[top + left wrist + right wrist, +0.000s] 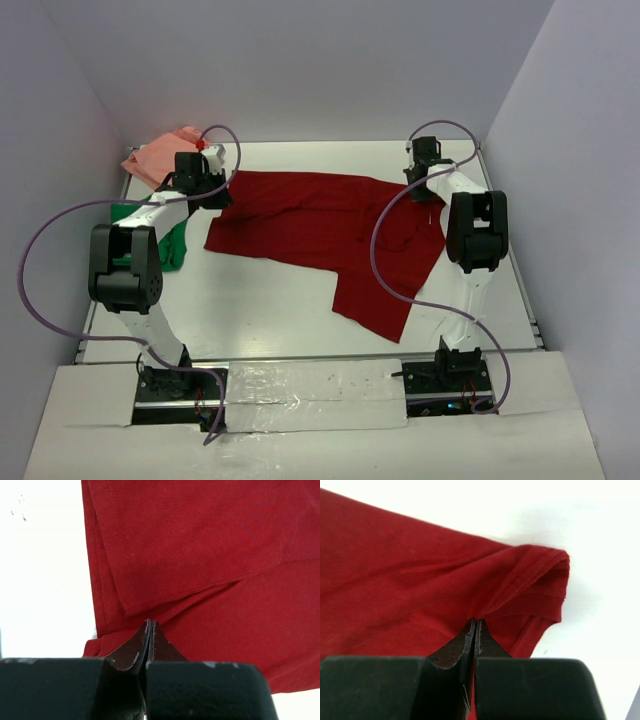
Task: Fold and stack the t-shirts
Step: Fold the flattened tshirt in 1/3 of the way
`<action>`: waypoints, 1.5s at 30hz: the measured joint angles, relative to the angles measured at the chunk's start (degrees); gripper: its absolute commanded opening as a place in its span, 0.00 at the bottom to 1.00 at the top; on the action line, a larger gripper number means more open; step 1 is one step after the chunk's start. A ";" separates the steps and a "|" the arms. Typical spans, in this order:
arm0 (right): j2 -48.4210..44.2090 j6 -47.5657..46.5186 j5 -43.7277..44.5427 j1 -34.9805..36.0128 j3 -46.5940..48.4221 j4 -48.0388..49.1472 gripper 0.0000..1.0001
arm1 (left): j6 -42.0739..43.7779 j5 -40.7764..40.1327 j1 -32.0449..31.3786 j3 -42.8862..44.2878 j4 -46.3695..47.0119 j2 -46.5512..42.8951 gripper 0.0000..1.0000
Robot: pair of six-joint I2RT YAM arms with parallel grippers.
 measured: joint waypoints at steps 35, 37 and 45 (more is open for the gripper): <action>-8.02 -3.48 -3.23 0.00 -6.69 -3.39 0.00 | 0.20 4.13 -0.11 -0.90 0.07 -0.07 0.00; -12.37 -2.38 -6.80 0.02 -8.44 -3.45 0.00 | 0.20 4.70 -0.35 -1.40 0.83 -0.07 0.00; -23.87 -0.13 -14.67 2.64 -10.82 -3.76 0.00 | -0.26 5.35 -4.57 -1.86 4.31 1.90 0.00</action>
